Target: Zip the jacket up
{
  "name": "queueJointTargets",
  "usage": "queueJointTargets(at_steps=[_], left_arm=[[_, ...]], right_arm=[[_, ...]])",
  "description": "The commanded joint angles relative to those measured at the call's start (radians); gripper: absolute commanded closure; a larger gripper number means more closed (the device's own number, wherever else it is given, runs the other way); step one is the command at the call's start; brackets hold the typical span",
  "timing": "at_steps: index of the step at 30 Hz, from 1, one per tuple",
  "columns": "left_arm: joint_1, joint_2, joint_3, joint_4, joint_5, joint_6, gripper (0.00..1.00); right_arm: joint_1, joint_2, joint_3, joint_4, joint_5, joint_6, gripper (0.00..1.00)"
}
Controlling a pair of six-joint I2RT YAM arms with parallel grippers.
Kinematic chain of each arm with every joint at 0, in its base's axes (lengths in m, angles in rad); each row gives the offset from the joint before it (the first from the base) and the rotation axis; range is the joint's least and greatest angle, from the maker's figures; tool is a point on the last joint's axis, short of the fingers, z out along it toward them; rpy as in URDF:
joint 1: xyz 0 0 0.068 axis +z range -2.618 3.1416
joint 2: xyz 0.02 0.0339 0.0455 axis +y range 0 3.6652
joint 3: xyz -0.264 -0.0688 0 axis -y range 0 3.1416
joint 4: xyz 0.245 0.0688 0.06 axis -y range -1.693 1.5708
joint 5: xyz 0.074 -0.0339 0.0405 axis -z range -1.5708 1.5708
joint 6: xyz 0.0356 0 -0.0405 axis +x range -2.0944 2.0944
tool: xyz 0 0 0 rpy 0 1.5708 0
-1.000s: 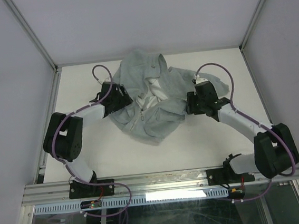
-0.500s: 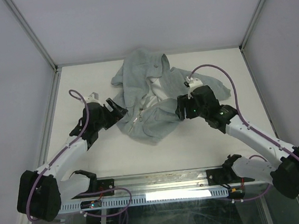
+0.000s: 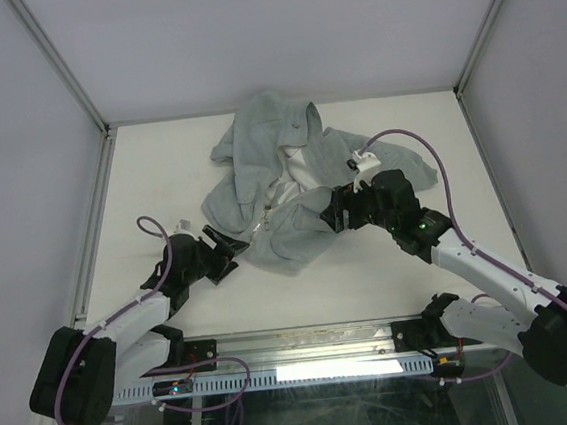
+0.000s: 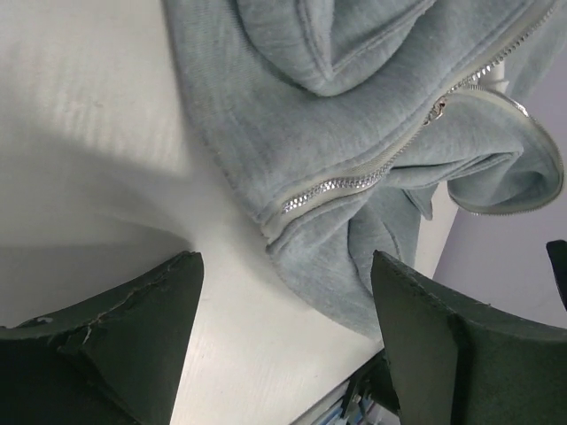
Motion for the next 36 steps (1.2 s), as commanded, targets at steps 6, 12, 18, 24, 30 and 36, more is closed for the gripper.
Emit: queueJointTargets(at_steps=[6, 12, 18, 24, 30, 36], left_arm=[[-0.098, 0.261, -0.038, 0.465, -0.038, -0.147, 0.28], [-0.137, 0.358, -0.072, 0.646, -0.158, -0.173, 0.51], [-0.137, 0.223, -0.095, 0.639, -0.233, -0.101, 0.91], [-0.138, -0.128, -0.037, 0.311, -0.263, 0.042, 1.00], [-0.139, -0.301, 0.040, 0.107, -0.206, 0.176, 1.00], [-0.139, -0.296, 0.105, 0.086, -0.094, 0.226, 1.00]], right_arm=[[0.028, -0.014, -0.019, 0.146, -0.065, 0.009, 0.28], [0.068, 0.019, -0.025, 0.198, -0.071, 0.015, 0.28], [0.133, 0.075, -0.019, 0.273, -0.062, -0.009, 0.28], [0.187, 0.173, 0.022, 0.376, -0.083, -0.107, 0.28], [0.218, 0.295, 0.117, 0.451, -0.081, -0.172, 0.31], [0.253, 0.415, 0.184, 0.549, -0.076, -0.190, 0.35]])
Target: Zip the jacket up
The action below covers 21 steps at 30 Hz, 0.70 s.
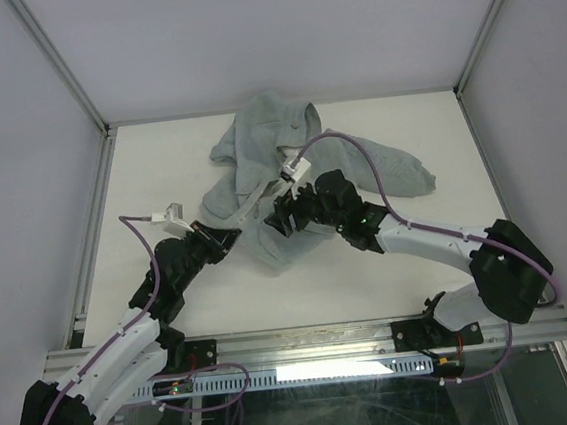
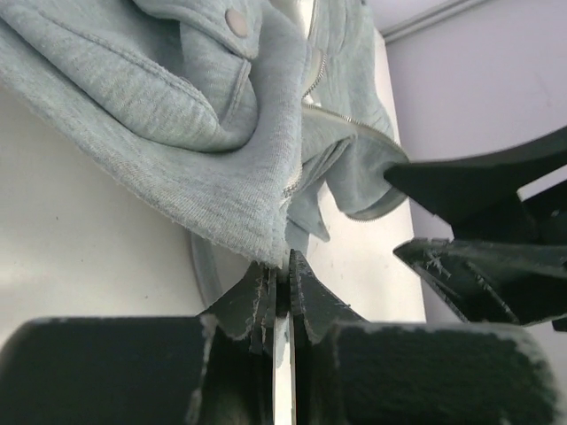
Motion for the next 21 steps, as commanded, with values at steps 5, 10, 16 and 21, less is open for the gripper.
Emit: queueJointTargets(at_steps=[5, 10, 16, 21], left_arm=[[-0.009, 0.000, 0.202, -0.079, 0.138, 0.151, 1.00], [-0.008, 0.030, 0.331, -0.146, 0.200, 0.217, 1.00], [-0.007, 0.094, 0.551, -0.330, 0.236, 0.334, 1.00], [-0.006, 0.154, 0.749, -0.511, 0.217, 0.471, 1.00]], right_arm=[[0.024, 0.135, 0.104, 0.201, -0.045, -0.057, 0.40], [0.023, 0.210, 0.140, 0.237, 0.019, -0.054, 0.39], [-0.022, 0.205, 0.149, 0.333, 0.164, 0.018, 0.45], [-0.062, 0.139, 0.144, 0.302, 0.097, 0.022, 0.54]])
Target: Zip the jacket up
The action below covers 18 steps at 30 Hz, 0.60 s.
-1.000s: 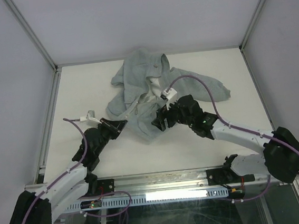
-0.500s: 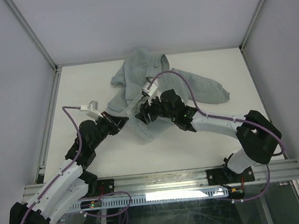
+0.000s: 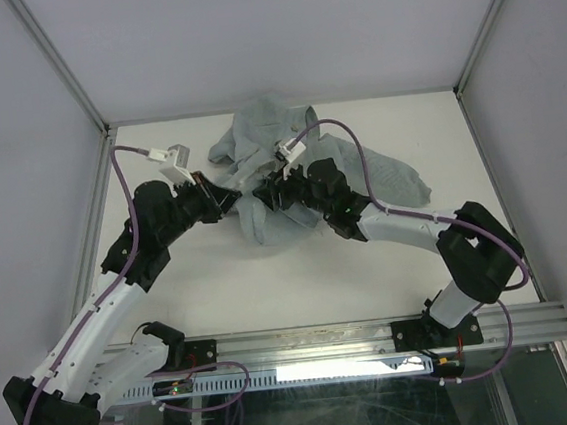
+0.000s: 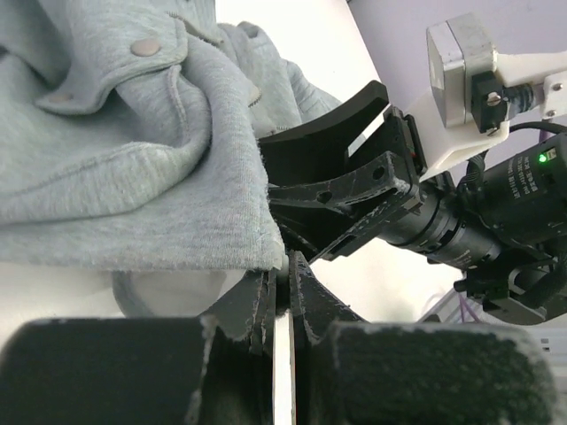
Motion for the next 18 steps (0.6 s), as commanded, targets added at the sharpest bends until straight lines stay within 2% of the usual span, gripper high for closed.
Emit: queueJointTargets(at_steps=[1, 3, 6, 10, 12, 15, 18], left_arm=[[-0.007, 0.005, 0.188, -0.082, 0.047, 0.147, 1.00], [-0.006, 0.014, 0.210, -0.108, 0.042, 0.183, 1.00], [-0.007, 0.016, 0.221, -0.124, 0.056, 0.224, 1.00], [-0.006, 0.000, 0.209, -0.127, 0.069, 0.255, 1.00], [-0.007, -0.009, 0.194, -0.126, 0.073, 0.265, 1.00], [-0.006, -0.014, 0.172, -0.124, 0.081, 0.268, 1.00], [-0.007, -0.013, 0.167, -0.123, 0.095, 0.270, 1.00]], right_arm=[[-0.039, -0.084, 0.030, 0.021, 0.019, -0.009, 0.57], [-0.039, -0.109, 0.004, 0.013, -0.008, -0.008, 0.62], [-0.039, -0.137, -0.048, 0.044, -0.036, 0.007, 0.63], [-0.039, -0.151, -0.079, 0.065, -0.008, 0.043, 0.69], [-0.039, -0.161, -0.079, 0.066, -0.062, 0.042, 0.64], [-0.040, -0.179, -0.066, 0.037, -0.115, 0.041, 0.51], [-0.039, -0.195, -0.069, 0.016, -0.124, 0.046, 0.44]])
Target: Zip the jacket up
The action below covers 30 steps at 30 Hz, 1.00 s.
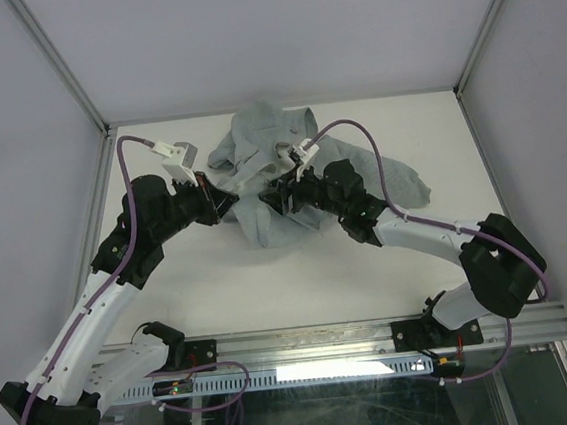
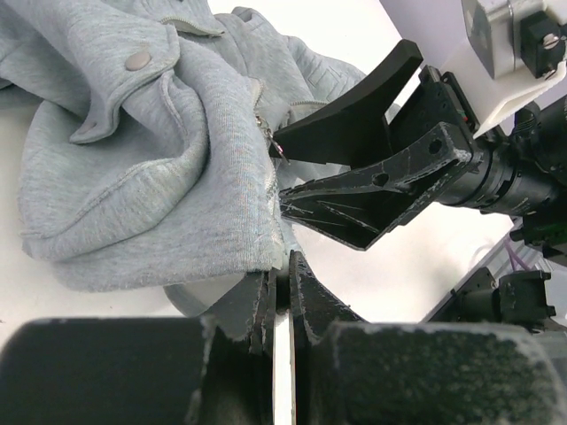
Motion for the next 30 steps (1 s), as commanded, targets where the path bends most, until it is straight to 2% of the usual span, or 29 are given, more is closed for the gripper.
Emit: queueJointTargets(at_steps=[1, 4, 9, 14, 22, 30], left_arm=[[-0.005, -0.042, 0.007, 0.073, 0.051, 0.033, 1.00], [-0.006, -0.042, 0.011, 0.077, 0.055, 0.037, 1.00], [-0.006, -0.044, 0.010, 0.081, 0.065, 0.037, 1.00], [-0.006, -0.041, 0.009, 0.089, 0.073, 0.033, 1.00], [-0.006, -0.042, 0.002, 0.091, 0.079, 0.032, 1.00], [-0.006, -0.040, -0.003, 0.099, 0.087, 0.034, 1.00]], right_arm=[[-0.009, -0.069, 0.008, 0.006, -0.034, 0.009, 0.42], [-0.009, -0.082, 0.021, -0.007, -0.035, 0.035, 0.38], [-0.009, -0.086, 0.062, -0.057, 0.001, 0.050, 0.39], [-0.010, -0.088, 0.083, -0.078, 0.049, 0.078, 0.47], [-0.018, -0.070, 0.107, -0.074, 0.097, 0.093, 0.66], [-0.019, -0.012, 0.155, -0.067, 0.045, 0.074, 0.66]])
